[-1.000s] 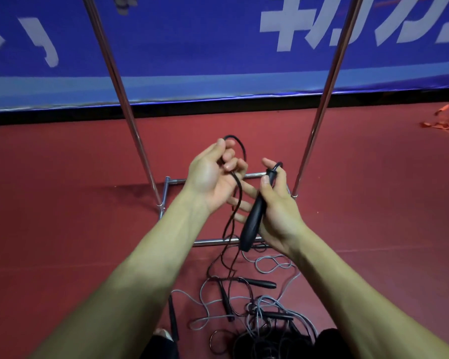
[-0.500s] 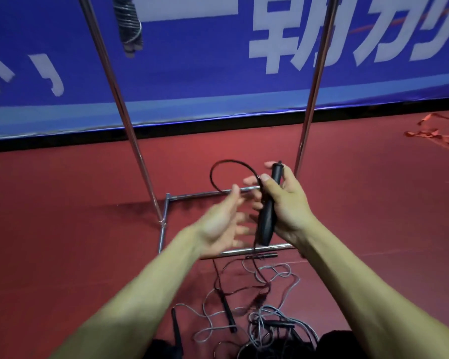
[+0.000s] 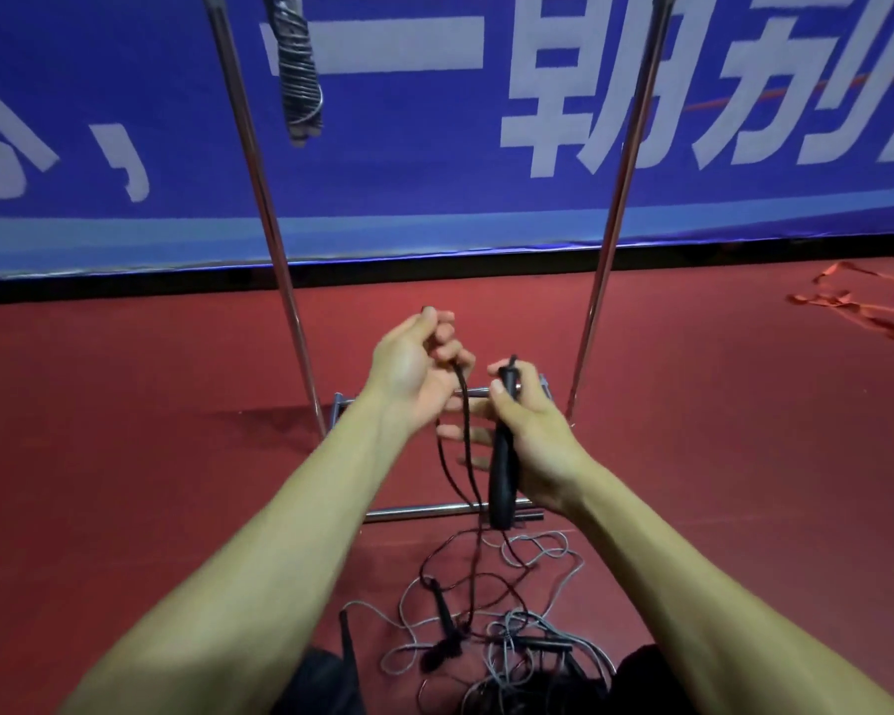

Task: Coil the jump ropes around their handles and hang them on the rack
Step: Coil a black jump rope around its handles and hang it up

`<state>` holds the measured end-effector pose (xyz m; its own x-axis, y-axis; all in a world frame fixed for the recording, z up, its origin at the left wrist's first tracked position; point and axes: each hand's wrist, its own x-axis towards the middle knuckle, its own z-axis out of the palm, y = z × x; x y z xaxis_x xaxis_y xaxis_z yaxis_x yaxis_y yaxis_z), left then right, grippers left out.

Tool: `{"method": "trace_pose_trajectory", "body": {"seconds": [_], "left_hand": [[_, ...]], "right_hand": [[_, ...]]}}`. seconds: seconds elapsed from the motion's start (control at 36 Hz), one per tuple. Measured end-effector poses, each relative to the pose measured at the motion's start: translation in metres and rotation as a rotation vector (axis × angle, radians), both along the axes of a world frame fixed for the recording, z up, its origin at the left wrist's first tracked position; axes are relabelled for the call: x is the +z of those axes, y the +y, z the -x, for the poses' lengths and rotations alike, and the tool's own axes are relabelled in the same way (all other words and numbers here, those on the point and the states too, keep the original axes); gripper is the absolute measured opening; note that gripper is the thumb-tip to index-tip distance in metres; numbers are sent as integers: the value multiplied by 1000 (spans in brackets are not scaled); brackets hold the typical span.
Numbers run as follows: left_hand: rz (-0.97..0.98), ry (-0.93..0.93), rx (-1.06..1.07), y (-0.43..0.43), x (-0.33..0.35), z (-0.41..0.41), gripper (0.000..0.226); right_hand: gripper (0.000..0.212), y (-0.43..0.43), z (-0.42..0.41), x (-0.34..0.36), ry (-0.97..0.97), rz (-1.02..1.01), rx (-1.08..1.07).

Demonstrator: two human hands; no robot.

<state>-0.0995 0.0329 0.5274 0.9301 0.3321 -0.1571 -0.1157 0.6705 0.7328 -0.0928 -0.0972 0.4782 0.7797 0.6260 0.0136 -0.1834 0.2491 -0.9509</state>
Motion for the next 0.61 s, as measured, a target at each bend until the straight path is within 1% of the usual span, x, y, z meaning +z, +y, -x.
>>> {"method": "trace_pose_trajectory", "body": {"seconds": [0.03,0.11,0.14,0.17,0.19,0.25,0.31,0.33,0.39,0.42,0.44,0.47,0.53,0.56,0.58,0.61], "left_hand": [[18,-11,19,3,9,-3,28],[70,-70,94,17,34,-14,30],[38,-84,108,24,41,-17,32],[-43,-79,109,30,45,-19,33],[-165,-44,94,35,46,-19,33],[-397,90,-28,36,31,-11,36],[-491,210,-238,28,-2,5,48],[-480,227,-352,20,-20,16,56],[-382,176,-550,4,-47,38,71],[-337,133,-608,-5,-54,47,77],[-318,101,-622,-12,-58,54,77],[-342,83,-581,-18,-58,59,71],[-531,44,-425,-26,-57,61,37],[-623,42,-347,-27,-56,60,24],[-667,47,-294,-26,-55,59,23],[-658,67,-260,-25,-53,58,25]], "right_hand": [[5,1,4,-2,-55,9,-2],[8,-3,8,-7,-235,144,-2],[10,-5,8,-8,-257,163,-6],[12,-7,8,-6,-247,156,-25],[14,-7,7,-3,-213,126,-54],[17,-5,3,8,-133,14,-114],[17,0,-3,19,-95,-101,-169],[16,2,-7,25,-77,-146,-202],[16,6,-15,33,-35,-207,-251],[17,8,-18,36,-15,-220,-258],[17,9,-20,38,-2,-220,-259],[18,10,-21,39,5,-212,-255],[18,11,-21,38,2,-179,-240],[17,10,-22,38,-2,-164,-229],[16,9,-23,38,4,-151,-213],[14,5,-24,39,24,-142,-192]]}}
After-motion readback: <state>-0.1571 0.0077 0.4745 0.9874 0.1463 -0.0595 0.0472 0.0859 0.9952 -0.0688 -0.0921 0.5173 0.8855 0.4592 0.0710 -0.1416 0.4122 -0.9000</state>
